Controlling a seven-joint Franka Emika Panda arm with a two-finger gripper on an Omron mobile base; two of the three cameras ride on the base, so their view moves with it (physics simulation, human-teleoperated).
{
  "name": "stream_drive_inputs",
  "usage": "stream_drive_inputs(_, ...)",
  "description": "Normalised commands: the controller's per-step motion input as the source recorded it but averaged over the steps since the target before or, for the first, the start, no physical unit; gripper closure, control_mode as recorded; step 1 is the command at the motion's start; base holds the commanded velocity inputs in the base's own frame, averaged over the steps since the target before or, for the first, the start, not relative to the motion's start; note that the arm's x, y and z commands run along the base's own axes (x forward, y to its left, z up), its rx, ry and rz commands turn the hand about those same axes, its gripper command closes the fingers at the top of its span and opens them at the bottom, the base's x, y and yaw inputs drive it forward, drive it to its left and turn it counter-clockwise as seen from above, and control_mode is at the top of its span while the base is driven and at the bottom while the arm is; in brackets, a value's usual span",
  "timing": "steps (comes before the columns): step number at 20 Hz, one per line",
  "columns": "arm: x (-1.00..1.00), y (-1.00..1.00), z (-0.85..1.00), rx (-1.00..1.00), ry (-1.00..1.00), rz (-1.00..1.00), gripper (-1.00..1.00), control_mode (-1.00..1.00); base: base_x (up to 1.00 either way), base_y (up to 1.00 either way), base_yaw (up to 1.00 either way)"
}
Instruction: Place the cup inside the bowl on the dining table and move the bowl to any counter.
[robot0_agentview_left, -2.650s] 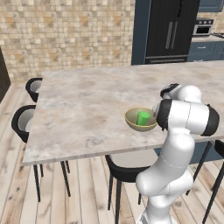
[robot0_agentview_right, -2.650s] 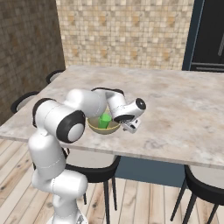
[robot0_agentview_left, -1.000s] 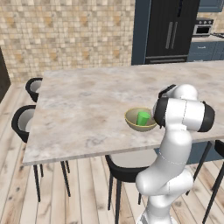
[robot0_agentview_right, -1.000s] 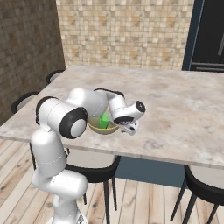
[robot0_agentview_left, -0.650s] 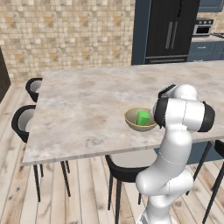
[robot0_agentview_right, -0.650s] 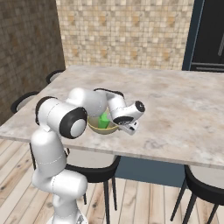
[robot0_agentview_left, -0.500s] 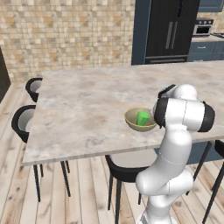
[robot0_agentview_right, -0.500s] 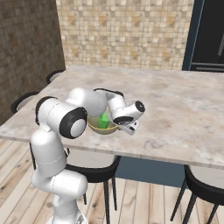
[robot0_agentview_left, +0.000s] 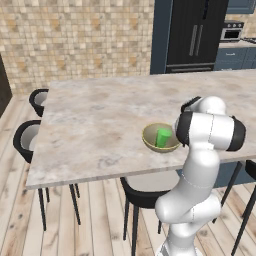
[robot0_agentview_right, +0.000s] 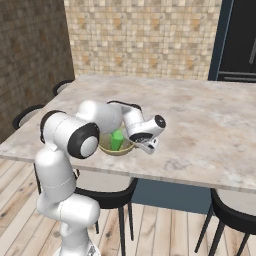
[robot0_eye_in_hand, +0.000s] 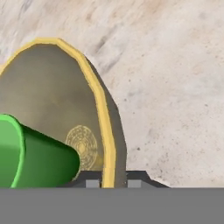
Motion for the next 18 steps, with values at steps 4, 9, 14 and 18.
stream_drive_inputs(4,0.00,0.00,0.22,0.00,0.00,0.02,1.00,-1.00,0.00,0.00,0.00)
stream_drive_inputs(9,-0.06,0.00,0.22,0.00,0.00,0.01,1.00,-1.00,0.00,0.00,0.00)
stream_drive_inputs(14,-0.10,0.00,0.18,0.00,0.05,0.00,1.00,-1.00,0.00,0.00,0.00)
stream_drive_inputs(18,-0.22,0.00,0.14,0.00,0.08,0.00,1.00,-1.00,0.00,0.00,0.00)
